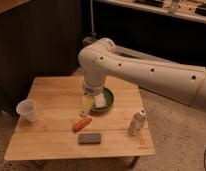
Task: Move the arm in a circular motion
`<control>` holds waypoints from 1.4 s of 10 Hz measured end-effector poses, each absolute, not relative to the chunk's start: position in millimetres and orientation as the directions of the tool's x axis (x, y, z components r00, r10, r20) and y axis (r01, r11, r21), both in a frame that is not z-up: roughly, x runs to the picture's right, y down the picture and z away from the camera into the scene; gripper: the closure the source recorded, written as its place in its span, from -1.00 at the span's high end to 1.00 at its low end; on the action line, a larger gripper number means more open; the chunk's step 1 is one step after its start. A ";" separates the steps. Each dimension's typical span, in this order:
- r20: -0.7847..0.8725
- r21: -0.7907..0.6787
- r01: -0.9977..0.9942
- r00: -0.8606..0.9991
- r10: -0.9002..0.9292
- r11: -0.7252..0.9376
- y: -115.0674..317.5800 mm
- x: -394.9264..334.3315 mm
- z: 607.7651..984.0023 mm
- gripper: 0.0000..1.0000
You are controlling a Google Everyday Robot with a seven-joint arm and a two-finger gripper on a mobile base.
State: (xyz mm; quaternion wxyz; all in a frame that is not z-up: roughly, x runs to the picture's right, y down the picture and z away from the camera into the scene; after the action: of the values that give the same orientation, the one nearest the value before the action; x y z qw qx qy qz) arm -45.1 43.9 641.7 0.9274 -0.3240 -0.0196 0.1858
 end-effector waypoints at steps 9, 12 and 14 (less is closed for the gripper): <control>-0.108 -0.613 -0.344 0.928 0.356 0.711 -47.9 -157.6 710.1 1.00; -0.164 -0.592 -0.432 0.891 0.423 0.681 -64.0 -152.1 728.4 1.00; -0.152 -0.597 -0.422 0.895 0.420 0.682 -62.0 -136.2 726.9 1.00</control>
State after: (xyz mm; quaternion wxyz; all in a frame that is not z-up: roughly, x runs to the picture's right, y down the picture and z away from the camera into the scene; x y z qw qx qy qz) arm -136.2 -62.0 726.9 0.9171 -0.3260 0.0013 0.2296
